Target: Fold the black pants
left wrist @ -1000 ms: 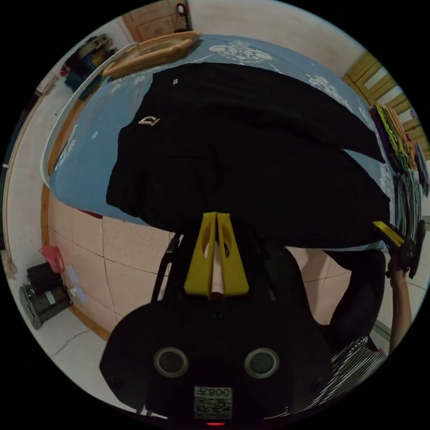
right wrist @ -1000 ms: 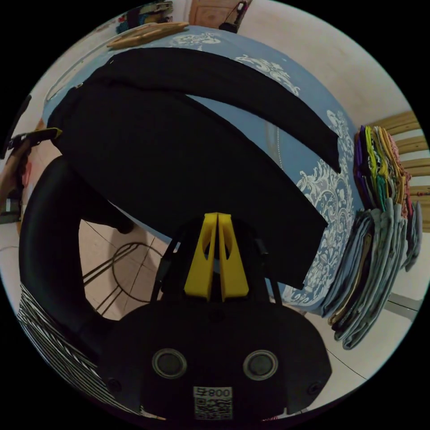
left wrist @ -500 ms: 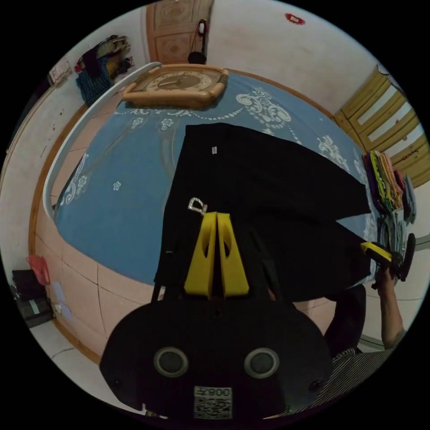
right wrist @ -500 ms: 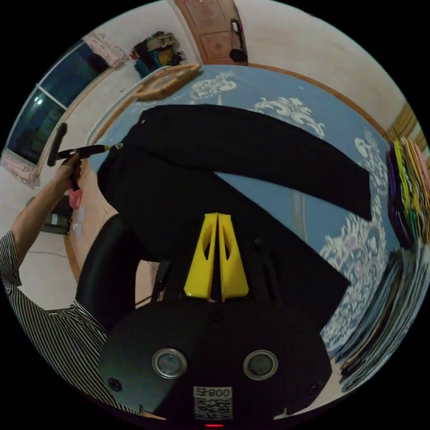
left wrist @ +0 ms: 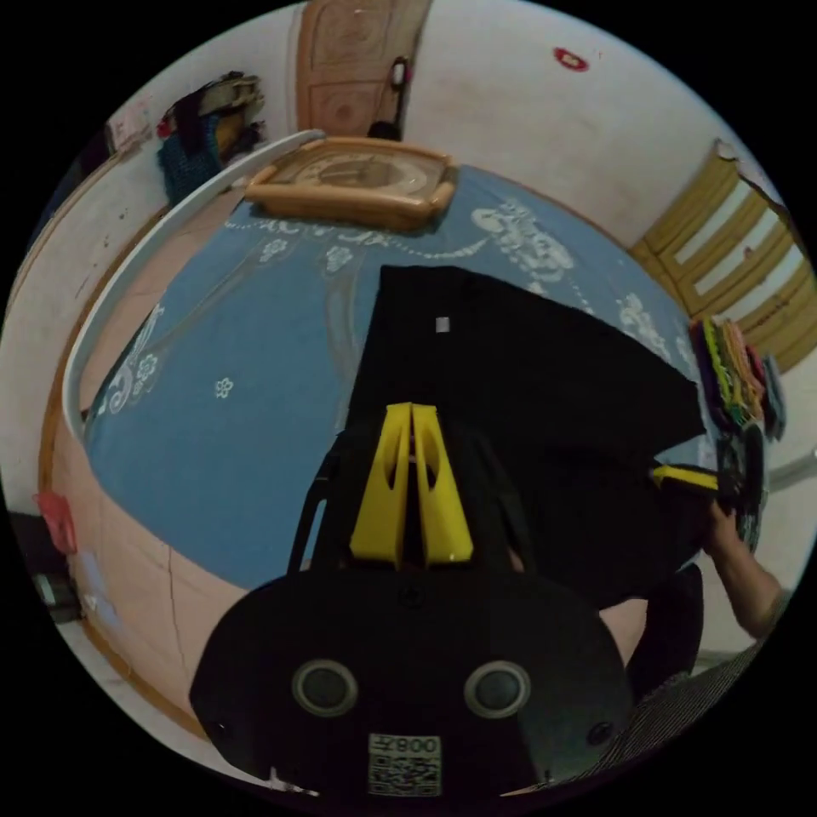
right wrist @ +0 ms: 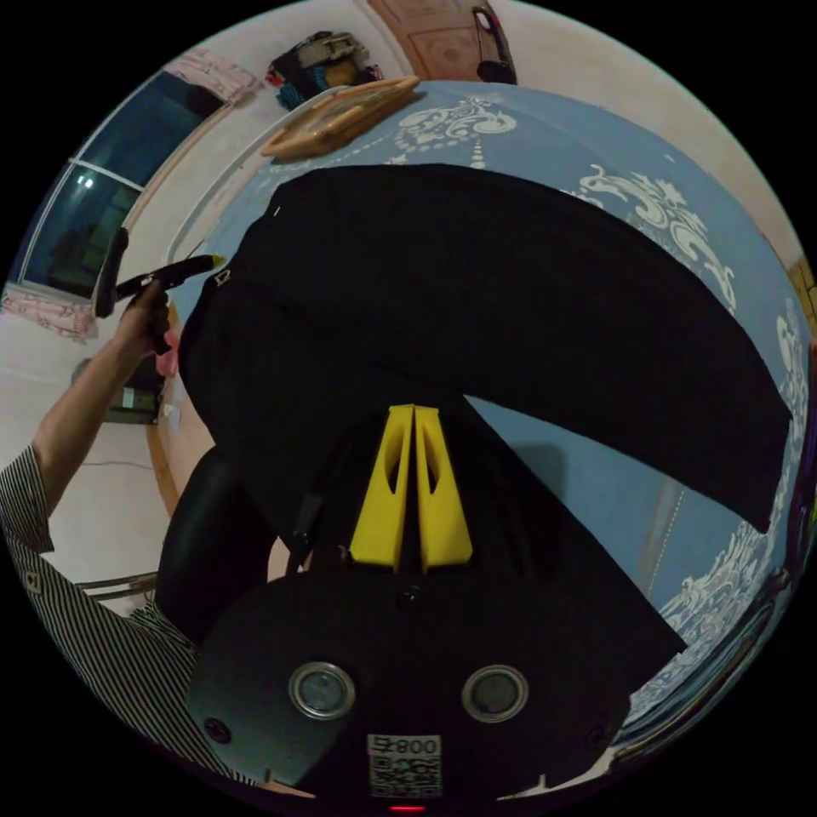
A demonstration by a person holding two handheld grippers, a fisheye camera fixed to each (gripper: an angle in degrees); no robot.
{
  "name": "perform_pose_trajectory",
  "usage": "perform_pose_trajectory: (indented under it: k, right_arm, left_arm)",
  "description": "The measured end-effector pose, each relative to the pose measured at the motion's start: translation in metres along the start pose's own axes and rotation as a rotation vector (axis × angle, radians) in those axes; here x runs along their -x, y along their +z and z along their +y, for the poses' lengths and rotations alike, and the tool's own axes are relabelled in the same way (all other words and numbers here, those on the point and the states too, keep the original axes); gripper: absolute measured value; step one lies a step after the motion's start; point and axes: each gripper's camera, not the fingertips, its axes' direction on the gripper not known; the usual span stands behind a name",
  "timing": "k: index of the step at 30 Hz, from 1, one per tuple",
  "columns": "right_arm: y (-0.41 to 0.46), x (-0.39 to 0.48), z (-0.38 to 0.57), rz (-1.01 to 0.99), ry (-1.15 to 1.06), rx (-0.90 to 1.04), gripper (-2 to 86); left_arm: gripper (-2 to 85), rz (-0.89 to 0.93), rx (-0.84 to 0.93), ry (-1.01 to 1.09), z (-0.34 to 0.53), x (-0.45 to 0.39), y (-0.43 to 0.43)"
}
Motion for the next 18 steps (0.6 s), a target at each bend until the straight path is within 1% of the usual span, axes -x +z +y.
perform_pose_trajectory:
  k: [1,2,4,5,7,10,15,16,17,18]
  right_arm:
    - [0.000,-0.003,-0.005,-0.020,-0.005,-0.017,0.1]
    - [0.001,-0.005,-0.008,-0.030,-0.007,-0.022,0.1]
    - [0.009,-0.011,-0.023,-0.034,-0.006,-0.017,0.1]
    - [0.013,-0.012,-0.028,-0.032,-0.006,-0.008,0.1]
    - [0.026,-0.019,-0.046,-0.008,-0.007,0.029,0.1]
    - [0.034,-0.028,-0.067,-0.006,-0.012,0.036,0.1]
    - [0.044,-0.042,-0.091,-0.016,0.001,0.022,0.1]
    - [0.045,-0.045,-0.096,-0.021,0.014,0.013,0.1]
    - [0.043,-0.046,-0.098,-0.030,0.016,-0.003,0.1]
    - [0.038,-0.045,-0.102,-0.052,-0.003,-0.060,0.1]
  left_arm:
    - [0.1,0.034,0.018,0.029,0.000,-0.006,0.000]
    - [0.1,0.026,0.077,0.054,-0.002,-0.010,0.007]
    - [0.1,-0.030,0.127,0.083,-0.006,-0.014,0.014]
    - [0.1,-0.060,0.100,0.077,-0.011,-0.016,0.010]
    - [0.1,-0.113,0.114,0.088,-0.023,-0.021,0.007]
    - [0.1,-0.193,0.121,0.141,-0.039,-0.033,0.003]
    - [0.1,-0.145,0.105,0.068,-0.055,-0.036,-0.013]
    - [0.1,-0.136,0.083,0.059,-0.058,-0.040,-0.021]
    - [0.1,-0.110,0.023,0.067,-0.060,-0.044,-0.033]
    - [0.1,-0.095,0.002,0.075,-0.062,-0.046,-0.037]
